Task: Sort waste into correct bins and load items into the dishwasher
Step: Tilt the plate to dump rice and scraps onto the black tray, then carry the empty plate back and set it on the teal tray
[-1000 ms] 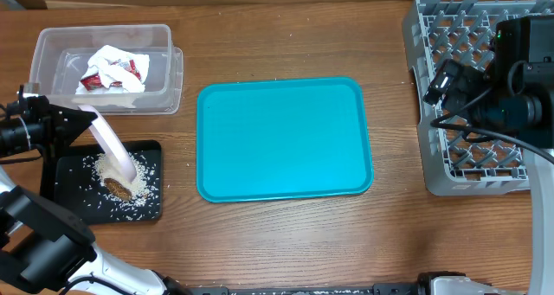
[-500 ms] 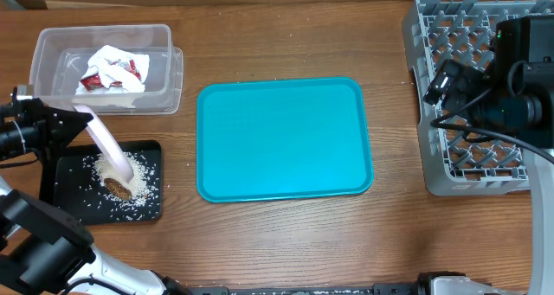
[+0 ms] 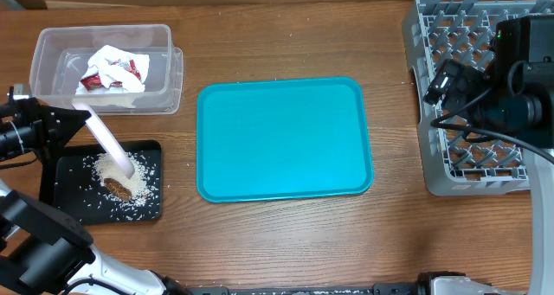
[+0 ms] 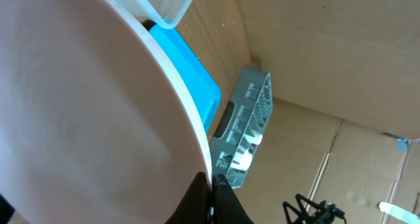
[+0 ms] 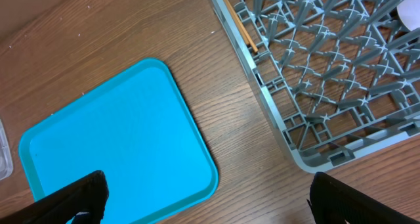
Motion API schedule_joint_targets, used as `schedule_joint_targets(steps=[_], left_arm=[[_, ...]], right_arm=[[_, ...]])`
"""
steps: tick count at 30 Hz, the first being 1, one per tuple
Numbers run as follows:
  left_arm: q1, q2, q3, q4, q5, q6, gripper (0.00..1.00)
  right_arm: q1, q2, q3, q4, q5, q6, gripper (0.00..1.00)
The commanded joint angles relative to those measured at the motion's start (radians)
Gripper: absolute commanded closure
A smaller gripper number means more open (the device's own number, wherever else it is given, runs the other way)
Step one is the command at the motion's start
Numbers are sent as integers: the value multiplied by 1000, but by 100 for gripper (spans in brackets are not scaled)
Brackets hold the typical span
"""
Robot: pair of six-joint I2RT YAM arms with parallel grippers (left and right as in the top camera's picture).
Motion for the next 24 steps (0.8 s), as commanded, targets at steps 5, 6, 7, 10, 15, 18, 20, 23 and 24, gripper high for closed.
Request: schedule_joint_targets(steps=[5, 6, 7, 10, 15, 18, 20, 23, 24], left_arm=[[-2, -41, 13, -3, 125, 9, 96], [-2, -42, 13, -3, 135, 9, 96], [-2, -42, 13, 7, 135, 25, 96], [-2, -38, 13, 9, 50, -11, 96], [-15, -53, 11, -3, -37, -4, 96], [-47, -68, 11, -4, -43, -5, 96], [-77, -84, 11, -3, -43, -8, 96], [-158, -125, 11, -3, -44, -8, 96], [-191, -140, 11, -3, -44, -8, 96]], right_arm=[[-3, -6, 1, 6, 6, 5, 0], [-3, -6, 1, 6, 6, 5, 0], [-3, -6, 1, 6, 6, 5, 0], [-3, -6, 1, 6, 6, 5, 0], [-3, -6, 1, 6, 6, 5, 0], [-3, -6, 1, 6, 6, 5, 0], [-3, -6, 1, 6, 6, 5, 0], [-3, -6, 1, 6, 6, 5, 0], [-3, -6, 1, 6, 6, 5, 0]])
